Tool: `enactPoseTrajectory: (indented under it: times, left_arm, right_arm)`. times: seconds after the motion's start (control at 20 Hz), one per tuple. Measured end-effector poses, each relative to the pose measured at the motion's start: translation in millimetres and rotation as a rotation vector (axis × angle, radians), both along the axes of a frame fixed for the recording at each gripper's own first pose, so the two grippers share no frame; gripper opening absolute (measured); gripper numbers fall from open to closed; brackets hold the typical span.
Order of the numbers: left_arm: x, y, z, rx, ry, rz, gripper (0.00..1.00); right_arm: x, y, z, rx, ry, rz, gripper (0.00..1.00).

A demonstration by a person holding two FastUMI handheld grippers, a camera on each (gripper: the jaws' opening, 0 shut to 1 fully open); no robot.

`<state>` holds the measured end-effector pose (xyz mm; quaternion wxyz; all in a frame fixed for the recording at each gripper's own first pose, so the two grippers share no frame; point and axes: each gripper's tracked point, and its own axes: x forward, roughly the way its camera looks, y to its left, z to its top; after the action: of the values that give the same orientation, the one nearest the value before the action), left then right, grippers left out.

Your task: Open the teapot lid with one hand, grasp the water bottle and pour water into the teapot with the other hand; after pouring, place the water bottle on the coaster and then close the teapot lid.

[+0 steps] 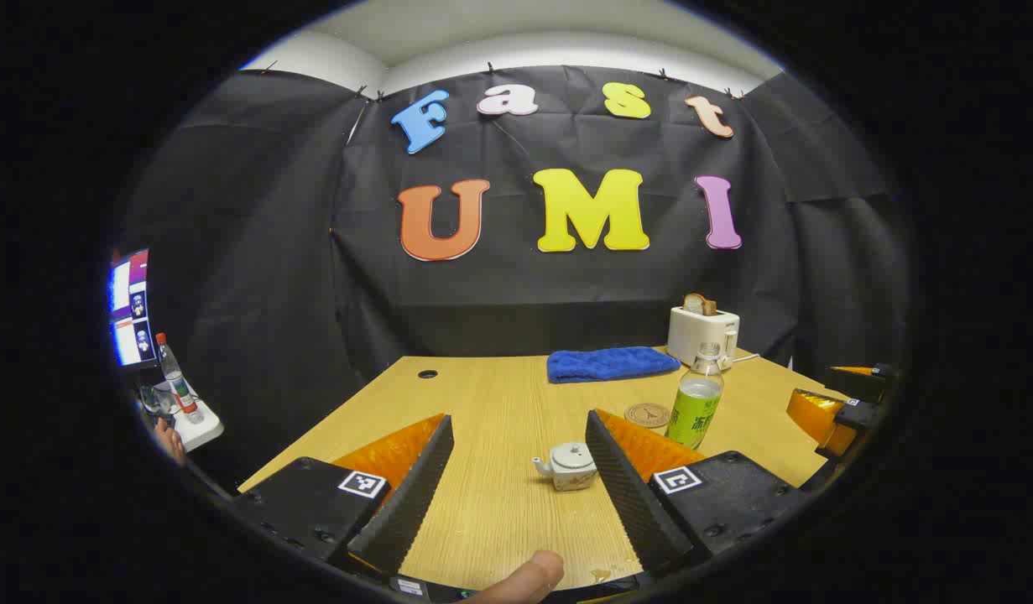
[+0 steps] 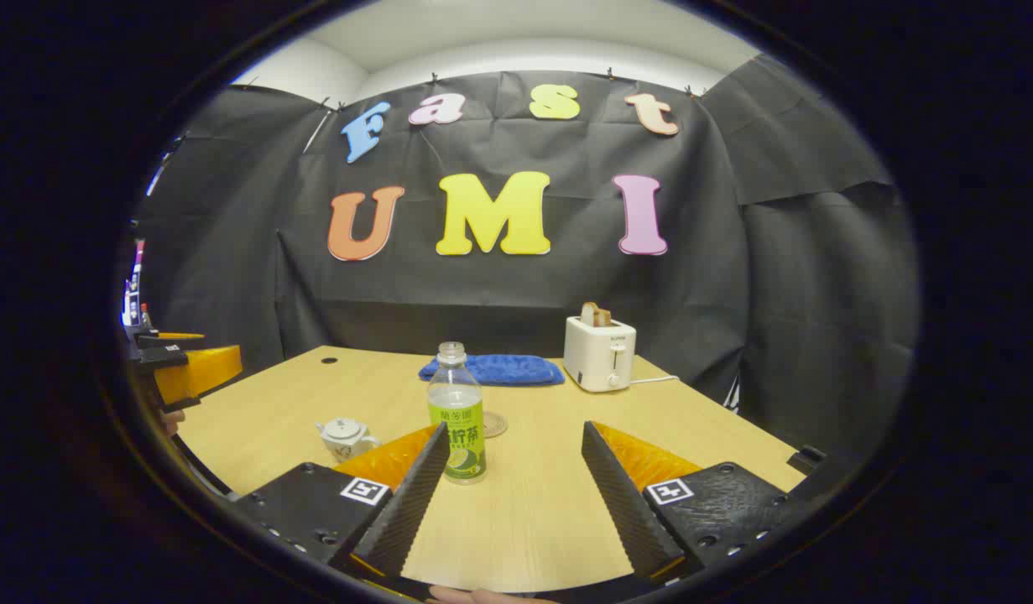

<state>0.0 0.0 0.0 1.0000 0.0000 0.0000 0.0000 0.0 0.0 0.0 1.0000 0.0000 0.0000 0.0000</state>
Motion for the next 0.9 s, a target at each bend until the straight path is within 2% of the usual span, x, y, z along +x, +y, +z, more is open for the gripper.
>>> enactPoseTrajectory:
  times: [0.35,0.9]
  left_arm:
    - [9,-20,-1,-0.041,-0.032,-0.094,0.99]
    - [17,-16,-13,-0.036,0.003,-0.076,0.99]
  right_arm:
    - [4,-10,-6,0.004,0.006,-0.029,0.95]
    - [7,-9,-16,0.007,0.026,-0.024,0.95]
